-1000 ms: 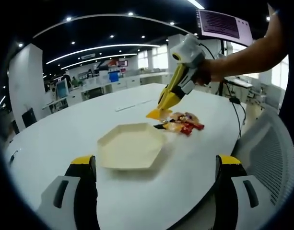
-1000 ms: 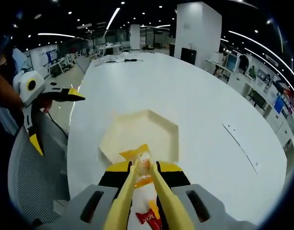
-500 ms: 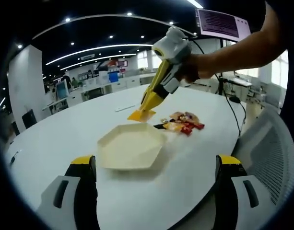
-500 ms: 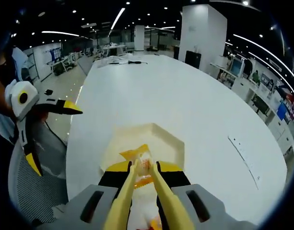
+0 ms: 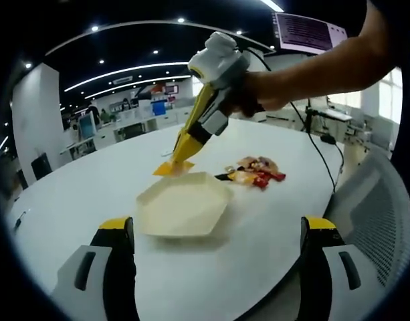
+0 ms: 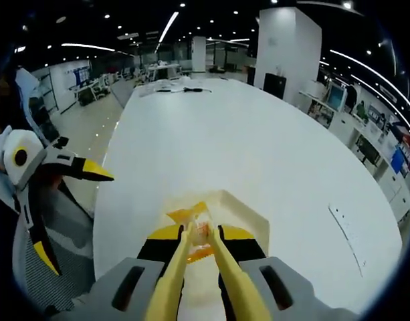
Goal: Place the target food into the container with the food tongs after gripping and lifting it, then release it inside without dropping or visibly crushing the food.
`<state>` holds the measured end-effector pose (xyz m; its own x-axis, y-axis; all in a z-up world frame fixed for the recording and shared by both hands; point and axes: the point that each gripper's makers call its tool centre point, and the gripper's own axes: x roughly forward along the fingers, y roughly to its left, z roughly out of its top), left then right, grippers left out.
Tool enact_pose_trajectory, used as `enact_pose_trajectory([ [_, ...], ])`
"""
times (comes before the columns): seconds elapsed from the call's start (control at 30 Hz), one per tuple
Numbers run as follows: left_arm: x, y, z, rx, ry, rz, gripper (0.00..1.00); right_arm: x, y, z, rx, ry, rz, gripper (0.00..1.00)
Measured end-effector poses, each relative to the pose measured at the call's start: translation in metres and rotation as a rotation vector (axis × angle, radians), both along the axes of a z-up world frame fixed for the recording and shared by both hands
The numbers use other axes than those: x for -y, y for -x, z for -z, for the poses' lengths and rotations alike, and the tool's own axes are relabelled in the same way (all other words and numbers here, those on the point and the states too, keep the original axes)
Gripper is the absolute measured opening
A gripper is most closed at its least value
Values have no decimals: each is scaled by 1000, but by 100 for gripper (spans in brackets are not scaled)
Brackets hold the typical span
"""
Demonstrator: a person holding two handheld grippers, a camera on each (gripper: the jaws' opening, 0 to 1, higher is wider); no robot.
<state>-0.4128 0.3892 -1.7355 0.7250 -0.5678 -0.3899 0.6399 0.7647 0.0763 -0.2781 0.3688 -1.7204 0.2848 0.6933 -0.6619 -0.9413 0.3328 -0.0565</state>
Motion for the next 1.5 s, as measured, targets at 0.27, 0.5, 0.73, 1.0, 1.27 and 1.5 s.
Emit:
enact_pose_trajectory([
  [0.27, 0, 0, 0, -2, 4, -1, 99, -8, 3, 0, 27, 4, -50, 21],
  [0.5, 0, 0, -1, -2, 9, -3, 99, -9, 8, 6, 26, 19, -71, 24],
  [0.73, 0, 0, -1, -1, 10, -2, 99, -9, 4, -3, 43, -1, -68, 26],
  [1.0, 0, 0, -1, -2, 15, -1, 99, -8, 3, -8, 49, -9, -69, 27],
  [1.27, 0, 0, 0, -4, 13, -1, 99, -3, 2, -13, 51, -20, -67, 27],
  [1.5, 1, 0, 1, -8, 12, 3, 99, 8, 1, -16, 63, -11, -66, 28],
])
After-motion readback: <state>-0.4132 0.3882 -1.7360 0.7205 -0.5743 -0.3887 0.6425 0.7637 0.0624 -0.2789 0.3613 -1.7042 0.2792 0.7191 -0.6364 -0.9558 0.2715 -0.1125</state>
